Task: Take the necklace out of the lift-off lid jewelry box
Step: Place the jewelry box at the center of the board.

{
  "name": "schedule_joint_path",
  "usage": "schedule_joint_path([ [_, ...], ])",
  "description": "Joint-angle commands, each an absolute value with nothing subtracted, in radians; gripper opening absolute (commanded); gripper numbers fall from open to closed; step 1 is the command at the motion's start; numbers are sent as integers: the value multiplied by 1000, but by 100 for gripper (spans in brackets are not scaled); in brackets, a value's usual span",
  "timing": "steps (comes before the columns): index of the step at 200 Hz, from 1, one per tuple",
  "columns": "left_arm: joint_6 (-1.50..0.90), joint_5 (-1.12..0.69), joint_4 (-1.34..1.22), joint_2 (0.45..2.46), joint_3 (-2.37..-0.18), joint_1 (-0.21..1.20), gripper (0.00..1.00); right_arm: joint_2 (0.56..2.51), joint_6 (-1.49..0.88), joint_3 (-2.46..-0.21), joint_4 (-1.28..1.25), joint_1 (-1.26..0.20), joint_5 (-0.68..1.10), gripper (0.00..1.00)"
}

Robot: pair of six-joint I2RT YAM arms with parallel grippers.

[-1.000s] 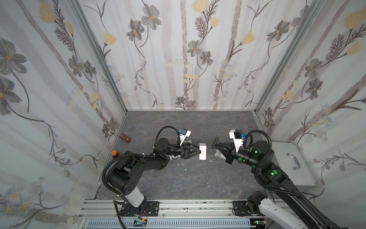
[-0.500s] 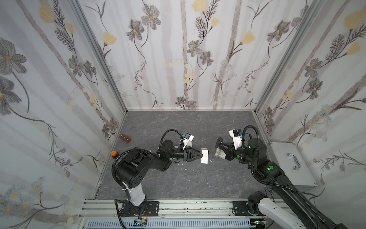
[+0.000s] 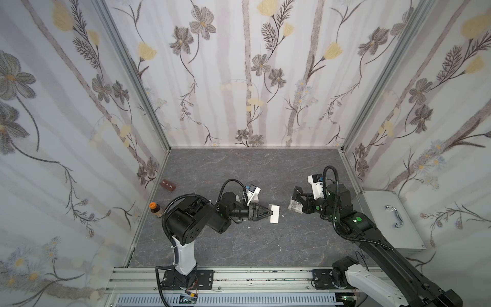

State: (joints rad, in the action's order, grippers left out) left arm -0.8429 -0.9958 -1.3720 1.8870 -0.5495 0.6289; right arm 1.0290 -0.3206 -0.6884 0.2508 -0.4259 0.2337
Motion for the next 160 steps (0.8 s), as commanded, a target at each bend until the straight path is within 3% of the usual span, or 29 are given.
schedule_joint_path([
  [1,-818,-957,-1411,1909,-543,634,76,1026,-328,-690,239,-425,224,3],
  [59,-816,-878,-1411,1945,-538,636,76,1009,-335,-680,254,-423,249,3],
  [87,-818,-841,-1410,1904,-534,635,73,998,-323,-673,229,-423,387,4],
  [135,-771,-824,-1391,1742,-526,640,65,974,-331,-691,184,-423,566,6],
  [160,-643,-812,-1162,1601,-548,651,64,970,-338,-699,150,-422,663,7],
])
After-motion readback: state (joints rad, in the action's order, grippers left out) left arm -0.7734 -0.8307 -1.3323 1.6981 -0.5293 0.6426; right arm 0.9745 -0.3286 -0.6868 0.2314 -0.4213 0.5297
